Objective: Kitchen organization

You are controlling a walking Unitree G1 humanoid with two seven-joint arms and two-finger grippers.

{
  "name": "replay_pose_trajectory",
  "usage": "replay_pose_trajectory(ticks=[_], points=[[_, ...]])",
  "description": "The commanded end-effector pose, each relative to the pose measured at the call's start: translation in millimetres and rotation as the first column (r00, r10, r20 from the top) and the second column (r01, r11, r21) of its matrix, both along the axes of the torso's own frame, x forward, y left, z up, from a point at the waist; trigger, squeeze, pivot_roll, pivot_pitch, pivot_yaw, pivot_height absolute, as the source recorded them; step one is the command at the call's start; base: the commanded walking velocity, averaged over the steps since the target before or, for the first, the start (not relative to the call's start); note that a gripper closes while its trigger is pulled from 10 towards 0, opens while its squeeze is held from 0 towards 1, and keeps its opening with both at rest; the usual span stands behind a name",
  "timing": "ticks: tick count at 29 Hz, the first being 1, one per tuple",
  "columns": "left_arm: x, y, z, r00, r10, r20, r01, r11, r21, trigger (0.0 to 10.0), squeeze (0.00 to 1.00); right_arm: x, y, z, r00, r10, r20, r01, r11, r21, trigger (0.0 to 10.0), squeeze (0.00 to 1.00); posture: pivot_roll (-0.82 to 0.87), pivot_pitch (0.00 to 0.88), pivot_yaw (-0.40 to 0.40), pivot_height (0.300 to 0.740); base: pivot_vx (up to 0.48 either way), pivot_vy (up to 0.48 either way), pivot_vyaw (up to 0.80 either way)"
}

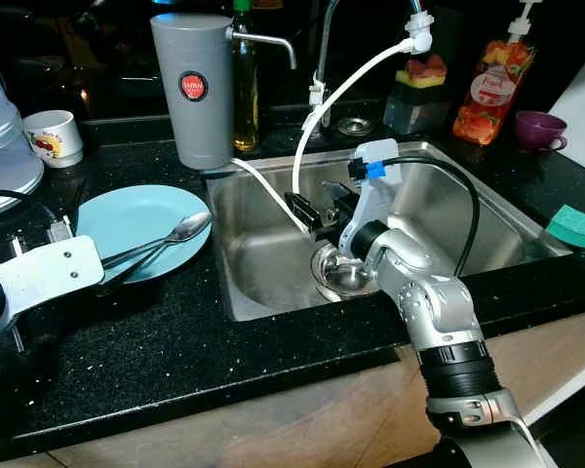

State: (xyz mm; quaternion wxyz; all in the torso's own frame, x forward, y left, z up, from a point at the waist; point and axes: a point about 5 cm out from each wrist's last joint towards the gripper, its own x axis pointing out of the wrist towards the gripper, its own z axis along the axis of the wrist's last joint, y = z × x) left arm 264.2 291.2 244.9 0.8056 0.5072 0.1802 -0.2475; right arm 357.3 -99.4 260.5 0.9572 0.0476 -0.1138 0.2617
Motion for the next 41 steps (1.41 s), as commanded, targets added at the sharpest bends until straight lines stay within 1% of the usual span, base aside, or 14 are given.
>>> replay_pose_trajectory(ticks=[1, 3, 5, 6, 7, 8, 9, 24, 29, 30, 31, 32, 33, 41], points=[[0.5, -10.5, 0, 0.999, -0.037, 0.009, 0.037, 0.999, -0.035, 0.0, 0.0, -0.7, -0.4, 2, 1.0, 0.006, -0.003, -0.006, 1.0, -0.011, 10.0, 0.0, 0.0, 0.044, -0.019, 0.74, 0.0, 0.0, 0.0], [-1.8, -24.4, 6, 0.997, -0.077, 0.021, 0.078, 0.991, -0.105, 2.7, 0.0, -0.8, -0.5, 2, 1.0, 0.009, -0.002, -0.009, 1.0, -0.014, 10.0, 0.0, 0.0, 0.045, -0.021, 0.74, 0.0, 0.0, 0.0], [-3.5, -33.0, 10, 0.995, -0.1, 0.021, 0.102, 0.984, -0.144, 3.7, 0.0, -0.7, -0.3, 3, 1.0, 0.01, -0.002, -0.01, 1.0, -0.015, 10.0, 0.0, 0.0, 0.046, -0.023, 0.74, 0.0, 0.0, 0.0], [-5.7, -40.5, 14, 0.992, -0.126, 0.023, 0.128, 0.976, -0.177, 6.3, 0.0, -0.7, 0.1, 3, 1.0, 0.011, -0.001, -0.011, 1.0, -0.017, 10.0, 0.0, 0.0, 0.048, -0.025, 0.74, 0.0, 0.0, 0.0], [-5.7, -40.5, 14, 0.992, -0.126, 0.023, 0.128, 0.976, -0.177, 6.3, 0.0, -0.7, 0.1, 3, 1.0, 0.011, -0.001, -0.011, 1.0, -0.017, 10.0, 0.0, 0.0, 0.048, -0.025, 0.74, 0.0, 0.0, 0.0], [-8.6, -49.3, 21, 0.987, -0.154, 0.045, 0.16, 0.963, -0.218, 9.4, 0.0, -1.5, 0.4, 4, 1.0, 0.015, 0.0, -0.015, 1.0, -0.018, 10.0, 0.0, 0.0, 0.052, -0.029, 0.74, 0.0, 0.0, 0.0], [-8.4, -50.8, 24, 0.986, -0.152, 0.07, 0.164, 0.959, -0.23, 10.0, 0.0, -1.8, 0.8, 4, 1.0, 0.017, 0.001, -0.017, 1.0, -0.018, 10.0, 0.0, 0.0, 0.053, -0.029, 0.74, 0.0, 0.0, 0.0], [-0.4, -40.3, 52, 0.969, 0.042, 0.242, 0.034, 0.952, -0.303, 10.0, 0.0, 0.5, 3.7, 5, 0.999, 0.031, -0.005, -0.031, 0.999, -0.013, 10.0, 0.0, 0.01, 0.063, -0.03, 0.74, 0.0, 0.0, 0.0], [13.3, -23.9, 66, 0.881, 0.278, 0.383, -0.1, 0.901, -0.423, 10.0, 0.0, 1.0, 2.7, 5, 1.0, 0.027, -0.006, -0.027, 1.0, -0.008, 10.0, 0.0, 0.01, 0.065, -0.028, 0.74, 0.0, 0.0, 0.0], [19.7, -17.6, 70, 0.82, 0.398, 0.412, -0.136, 0.834, -0.535, 10.0, 0.87, 1.2, 2.7, 4, 1.0, 0.026, -0.006, -0.026, 1.0, -0.004, 10.0, 0.0, 0.01, 0.064, -0.031, 0.74, 0.0, 0.0, 0.0], [19.7, -17.6, 70, 0.82, 0.398, 0.412, -0.136, 0.834, -0.535, 10.0, 0.87, 1.2, 2.7, 4, 1.0, 0.026, -0.006, -0.026, 1.0, -0.004, 10.0, 0.0, 0.01, 0.064, -0.031, 0.74, 0.0, 0.0, 0.0], [27.9, -12.4, 66, 0.752, 0.526, 0.397, -0.18, 0.744, -0.644, 10.0, 1.0, 0.8, 4.5, 4, 1.0, 0.026, -0.001, -0.026, 1.0, 0.006, 10.0, 0.0, 0.0, 0.064, -0.031, 0.74, 0.0, 0.0, 0.0], [34.4, -10.7, 60, 0.712, 0.599, 0.365, -0.213, 0.68, -0.701, 10.0, 1.0, 0.7, 6.7, 4, 1.0, 0.028, 0.004, -0.028, 0.999, 0.016, 10.0, 0.0, 0.0, 0.065, -0.032, 0.74, 0.0, 0.0, 0.0], [47.0, -6.0, 18, 0.627, 0.723, 0.288, -0.431, 0.631, -0.645, 10.0, 1.0, -7.4, 19.8, -6, 0.997, 0.043, 0.065, -0.039, 0.997, -0.062, 10.0, 0.0, -0.01, 0.067, -0.022, 0.74, 0.0, 0.0, 0.0]])
